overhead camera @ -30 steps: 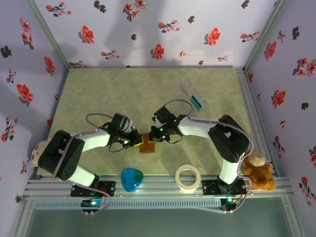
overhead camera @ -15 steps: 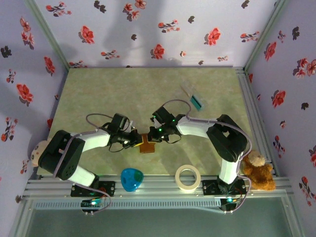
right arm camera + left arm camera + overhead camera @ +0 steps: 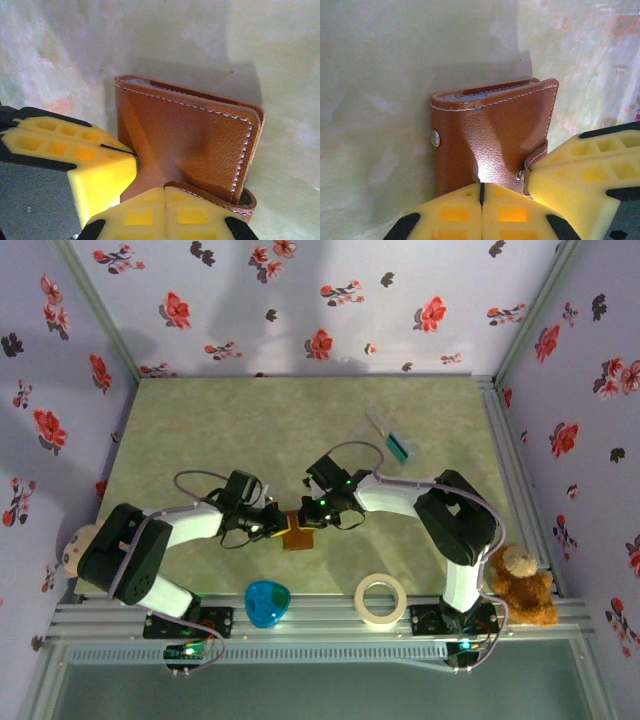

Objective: Put the credit cards into the card holder

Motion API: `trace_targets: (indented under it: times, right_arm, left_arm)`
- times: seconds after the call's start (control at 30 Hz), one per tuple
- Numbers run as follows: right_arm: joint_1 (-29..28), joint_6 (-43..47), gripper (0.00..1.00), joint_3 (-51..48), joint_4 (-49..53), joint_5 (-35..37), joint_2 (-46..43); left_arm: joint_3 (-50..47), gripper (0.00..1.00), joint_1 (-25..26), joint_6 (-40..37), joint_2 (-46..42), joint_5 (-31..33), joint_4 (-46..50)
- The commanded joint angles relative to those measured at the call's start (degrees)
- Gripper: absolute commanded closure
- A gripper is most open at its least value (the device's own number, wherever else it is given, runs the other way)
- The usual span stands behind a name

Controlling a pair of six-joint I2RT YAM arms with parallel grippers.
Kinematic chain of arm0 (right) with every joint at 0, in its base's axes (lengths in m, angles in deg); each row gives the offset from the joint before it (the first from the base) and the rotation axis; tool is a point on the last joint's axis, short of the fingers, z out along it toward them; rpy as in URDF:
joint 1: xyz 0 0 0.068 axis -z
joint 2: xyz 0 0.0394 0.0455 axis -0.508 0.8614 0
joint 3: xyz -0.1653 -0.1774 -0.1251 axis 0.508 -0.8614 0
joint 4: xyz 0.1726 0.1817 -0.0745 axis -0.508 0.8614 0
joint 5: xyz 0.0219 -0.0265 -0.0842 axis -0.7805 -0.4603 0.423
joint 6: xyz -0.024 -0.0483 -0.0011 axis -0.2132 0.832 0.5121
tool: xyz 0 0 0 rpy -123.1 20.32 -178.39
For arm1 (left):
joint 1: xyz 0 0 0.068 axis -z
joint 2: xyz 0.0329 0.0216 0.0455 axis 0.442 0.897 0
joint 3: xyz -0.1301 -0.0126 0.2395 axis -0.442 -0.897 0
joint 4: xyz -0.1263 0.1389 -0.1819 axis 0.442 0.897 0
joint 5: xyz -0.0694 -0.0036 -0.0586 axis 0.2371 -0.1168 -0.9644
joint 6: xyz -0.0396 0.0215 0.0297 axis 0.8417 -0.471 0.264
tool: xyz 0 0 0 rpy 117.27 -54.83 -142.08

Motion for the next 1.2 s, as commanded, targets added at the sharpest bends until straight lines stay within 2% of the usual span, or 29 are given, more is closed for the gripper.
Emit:
trace_targets:
  times: [0.0,0.3,0.5,0.63,0.7,0.73,0.77,0.83,0.9,1.03,1.07,1.1,1.17]
  right_arm:
    - [-1.21,2.13,1.00,0.27,4.78,2.12,2.49]
    - [-2.75,5.91,1.00,-1.68,9.17,13.62,5.92]
    - [-2.84,4.26,1.00,-3.68,7.60,13.92,7.94]
    - [-2.84,4.16,1.00,-2.61,7.76,14.26,3.95]
    - [-2.80,4.08,0.78,-1.23,6.77,15.39,0.76]
    - [-2.82,3.87,0.71,-0.86,5.67,15.82,-0.80]
    - [-2.80,3.25,0.59,-0.57,3.87,16.97,-2.93]
    - [-2.78,2.68,0.42,0.03,1.36,18.75,-6.23]
    - [-2.68,2.75,0.27,1.26,-0.68,21.49,-9.86]
    - [-1.62,6.35,0.01,1.36,-4.14,30.42,-18.09]
    - [-1.12,7.68,0.01,0.72,-4.96,32.81,-20.15]
    - [-0.61,9.50,0.01,-0.26,-5.92,35.66,-22.65]
    - [0.14,14.69,0.00,-3.22,-8.38,42.09,-27.86]
  left_arm:
    - [-1.51,0.93,-0.16,0.05,1.80,1.22,1.77]
    - [-1.51,0.93,-0.24,0.44,2.25,0.65,0.89]
    - [-1.68,0.94,-0.50,0.73,1.07,0.60,0.82]
    - [-1.79,0.94,-1.31,1.46,-2.61,1.17,0.51]
    - [-1.23,0.90,-2.43,1.46,-6.13,2.04,1.45]
    - [-0.81,0.89,-3.28,1.38,-7.85,2.46,2.30]
    - [-0.32,0.88,-4.39,1.09,-10.09,3.06,3.56]
    - [0.92,0.82,-6.99,-0.07,-15.01,4.96,6.81]
    - [3.22,0.73,-9.32,-3.54,-21.10,10.10,13.84]
    - [9.32,0.43,-11.80,-11.64,-31.41,23.91,27.74]
    - [10.73,0.15,-11.94,-12.99,-33.33,26.96,29.86]
    - [12.11,0.00,-12.04,-14.44,-35.30,30.46,31.73]
    - [13.35,0.00,-11.80,-16.82,-38.98,38.14,33.68]
